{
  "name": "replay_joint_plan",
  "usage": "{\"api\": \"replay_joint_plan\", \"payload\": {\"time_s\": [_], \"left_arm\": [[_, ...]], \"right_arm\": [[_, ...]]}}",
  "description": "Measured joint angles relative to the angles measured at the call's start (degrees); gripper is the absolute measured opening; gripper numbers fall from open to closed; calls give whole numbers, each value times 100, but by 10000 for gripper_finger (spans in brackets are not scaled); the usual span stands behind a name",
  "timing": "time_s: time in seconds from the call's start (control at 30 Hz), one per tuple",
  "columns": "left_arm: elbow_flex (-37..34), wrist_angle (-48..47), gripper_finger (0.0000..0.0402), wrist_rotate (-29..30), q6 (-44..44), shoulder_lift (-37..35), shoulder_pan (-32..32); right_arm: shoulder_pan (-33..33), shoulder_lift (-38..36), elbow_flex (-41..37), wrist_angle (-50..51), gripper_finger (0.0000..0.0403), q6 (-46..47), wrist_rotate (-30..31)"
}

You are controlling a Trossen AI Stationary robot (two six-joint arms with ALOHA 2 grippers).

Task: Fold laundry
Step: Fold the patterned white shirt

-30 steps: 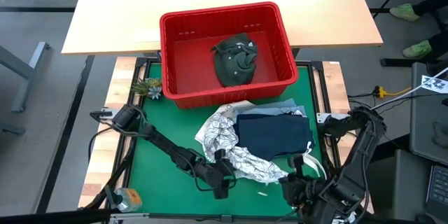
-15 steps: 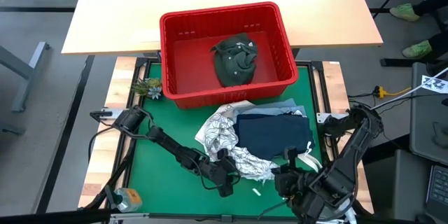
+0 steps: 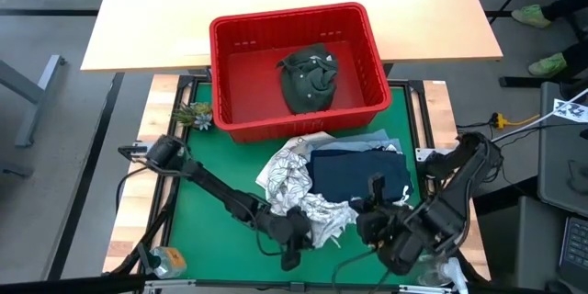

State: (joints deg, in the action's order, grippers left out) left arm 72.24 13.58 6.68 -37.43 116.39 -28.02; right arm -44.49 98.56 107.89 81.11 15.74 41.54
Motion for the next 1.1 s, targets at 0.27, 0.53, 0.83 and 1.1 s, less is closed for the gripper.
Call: {"api": "replay_joint_plan", "payload": {"time_s": [0.27, 0.53, 0.83, 1.1], "left_arm": [[126, 196, 2, -215, -138, -804, -222], [608, 155, 1, 199, -115, -747, -296], [651, 100, 0, 515, -98, -611, -120], [653, 254, 0, 589, -101, -269, -44]], "right_arm": [[814, -371, 22, 463, 5, -733, 138], [1841, -411, -27, 871, 5, -1595, -302], [2958, -384, -76, 886, 5, -1898, -1456], [3095, -863, -248, 887, 5, -1973, -2172]]}}
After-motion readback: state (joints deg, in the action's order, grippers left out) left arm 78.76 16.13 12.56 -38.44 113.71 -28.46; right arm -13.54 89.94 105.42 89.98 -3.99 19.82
